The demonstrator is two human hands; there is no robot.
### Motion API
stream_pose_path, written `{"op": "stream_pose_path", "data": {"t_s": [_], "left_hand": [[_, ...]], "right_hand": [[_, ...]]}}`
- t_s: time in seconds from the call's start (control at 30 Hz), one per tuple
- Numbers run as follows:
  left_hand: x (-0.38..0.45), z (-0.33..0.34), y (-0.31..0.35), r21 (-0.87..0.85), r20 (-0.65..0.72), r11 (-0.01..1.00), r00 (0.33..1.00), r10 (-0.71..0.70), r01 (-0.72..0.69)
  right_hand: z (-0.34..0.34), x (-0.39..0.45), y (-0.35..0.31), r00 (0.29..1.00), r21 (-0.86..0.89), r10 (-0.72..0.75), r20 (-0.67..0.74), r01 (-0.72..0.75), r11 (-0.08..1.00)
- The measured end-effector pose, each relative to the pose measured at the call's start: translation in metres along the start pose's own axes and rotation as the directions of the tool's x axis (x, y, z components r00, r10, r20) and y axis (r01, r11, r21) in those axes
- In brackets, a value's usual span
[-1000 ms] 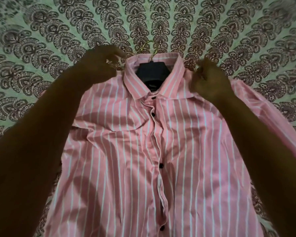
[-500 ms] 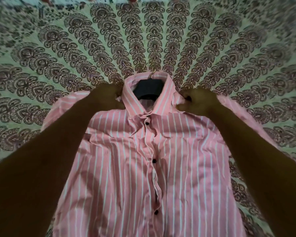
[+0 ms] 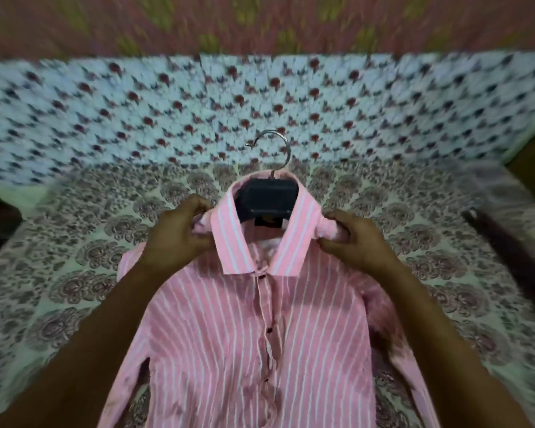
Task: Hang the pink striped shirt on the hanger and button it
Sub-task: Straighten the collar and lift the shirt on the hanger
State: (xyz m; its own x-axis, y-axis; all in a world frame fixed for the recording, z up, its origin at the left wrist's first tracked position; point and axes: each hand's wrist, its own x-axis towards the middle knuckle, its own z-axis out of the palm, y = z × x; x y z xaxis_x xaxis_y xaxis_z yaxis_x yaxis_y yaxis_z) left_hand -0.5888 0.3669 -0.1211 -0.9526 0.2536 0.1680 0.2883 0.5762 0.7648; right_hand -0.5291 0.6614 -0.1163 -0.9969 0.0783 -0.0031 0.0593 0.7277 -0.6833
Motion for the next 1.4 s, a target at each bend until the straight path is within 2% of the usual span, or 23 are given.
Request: {"op": "stream_pose_path", "data": {"t_s": [0.27,0.43,0.6,0.8,0.9,1.0,1.1,1.2,1.4], "left_hand": [[-0.095,-0.098,0.128,-0.016,-0.21,0.989,0.967,0.141,-0.148],[-0.158,-0.166,0.201,0.047,-0.312,0.962,0.911,0.268,-0.267],[-0.199,-0.225,0.25,0.04,-0.385,0.932,0.855,0.347,-0.36],[-0.228,-0.249,0.284,-0.102,-0.316,0.883,0.856,0.409,-0.459],[-0.237,-0.254,0.295,-0.202,-0.195,0.864,0.883,0.426,-0.462],[-0.243,-0.27,0.294,-0.243,0.021,0.896,0.922,0.387,-0.371],[-0.243,-0.289,0.281,-0.178,0.205,0.956,0.941,0.27,-0.235],[-0.24,-0.295,0.272,-0.085,0.243,0.989,0.96,0.141,-0.124],[-0.234,-0.287,0.283,-0.003,0.294,1.0,0.956,0.009,-0.008]], "right_hand": [[-0.101,-0.125,-0.113,0.989,0.195,-0.15,0.002,0.147,0.97],[-0.137,-0.198,-0.199,0.96,0.078,-0.233,-0.156,0.247,0.966],[-0.169,-0.258,-0.251,0.888,-0.053,-0.31,-0.338,0.311,0.949],[-0.2,-0.302,-0.289,0.819,-0.345,-0.354,-0.452,0.206,0.916],[-0.211,-0.312,-0.293,0.754,-0.477,-0.38,-0.535,0.101,0.873],[-0.221,-0.323,-0.292,0.737,-0.483,-0.358,-0.573,0.049,0.874],[-0.232,-0.33,-0.284,0.721,-0.492,-0.35,-0.598,0.015,0.871],[-0.242,-0.33,-0.273,0.701,-0.497,-0.363,-0.614,0.014,0.868],[-0.255,-0.331,-0.261,0.674,-0.556,-0.425,-0.604,0.027,0.831]]}}
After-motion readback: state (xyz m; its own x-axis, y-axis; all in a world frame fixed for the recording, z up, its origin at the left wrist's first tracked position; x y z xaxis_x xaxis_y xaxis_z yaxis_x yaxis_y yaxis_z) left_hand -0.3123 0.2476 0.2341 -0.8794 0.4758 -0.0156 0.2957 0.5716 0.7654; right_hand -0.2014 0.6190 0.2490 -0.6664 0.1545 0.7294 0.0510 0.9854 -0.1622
